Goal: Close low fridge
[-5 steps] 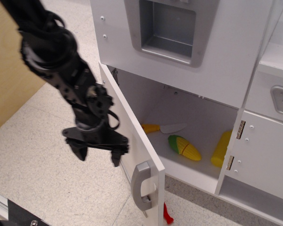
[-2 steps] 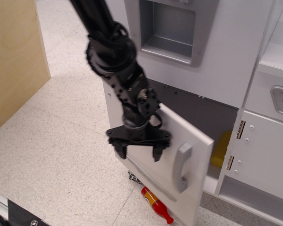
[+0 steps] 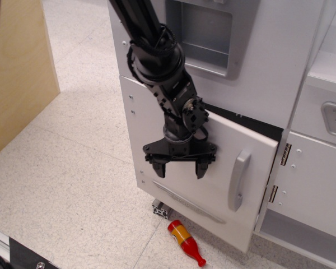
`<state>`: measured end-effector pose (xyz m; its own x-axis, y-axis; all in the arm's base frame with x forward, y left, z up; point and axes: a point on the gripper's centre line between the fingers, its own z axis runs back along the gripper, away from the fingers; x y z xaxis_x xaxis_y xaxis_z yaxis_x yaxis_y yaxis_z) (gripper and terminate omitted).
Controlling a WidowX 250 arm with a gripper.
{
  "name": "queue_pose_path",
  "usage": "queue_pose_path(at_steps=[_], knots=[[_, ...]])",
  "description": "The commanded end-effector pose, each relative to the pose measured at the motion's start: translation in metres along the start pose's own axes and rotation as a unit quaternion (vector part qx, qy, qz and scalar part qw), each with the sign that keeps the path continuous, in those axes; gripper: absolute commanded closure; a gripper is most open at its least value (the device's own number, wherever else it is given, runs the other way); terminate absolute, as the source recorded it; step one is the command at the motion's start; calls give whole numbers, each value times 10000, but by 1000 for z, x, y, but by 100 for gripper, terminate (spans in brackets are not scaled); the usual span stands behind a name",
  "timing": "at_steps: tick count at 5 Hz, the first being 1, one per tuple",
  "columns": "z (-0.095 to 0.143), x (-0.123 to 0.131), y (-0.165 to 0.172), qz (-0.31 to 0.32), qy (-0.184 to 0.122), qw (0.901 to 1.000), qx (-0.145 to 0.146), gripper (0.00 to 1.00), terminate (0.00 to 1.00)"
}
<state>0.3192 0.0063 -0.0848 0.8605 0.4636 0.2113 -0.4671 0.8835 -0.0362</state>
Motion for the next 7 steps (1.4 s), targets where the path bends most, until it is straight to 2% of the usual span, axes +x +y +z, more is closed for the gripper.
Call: queue_pose_path(at_steps=[1, 2, 3, 4, 6, 7], knots=[[4, 32, -12, 308, -254, 9992, -22, 0, 0], [4, 32, -12, 275, -306, 9992, 4, 0, 0], [20, 18, -3, 100, -258, 9996, -44, 0, 0], [35, 1, 13, -196, -191, 9996, 40, 0, 0], [43, -9, 25, -436, -142, 9989, 77, 0, 0], [43, -9, 25, -436, -142, 9989, 77, 0, 100]])
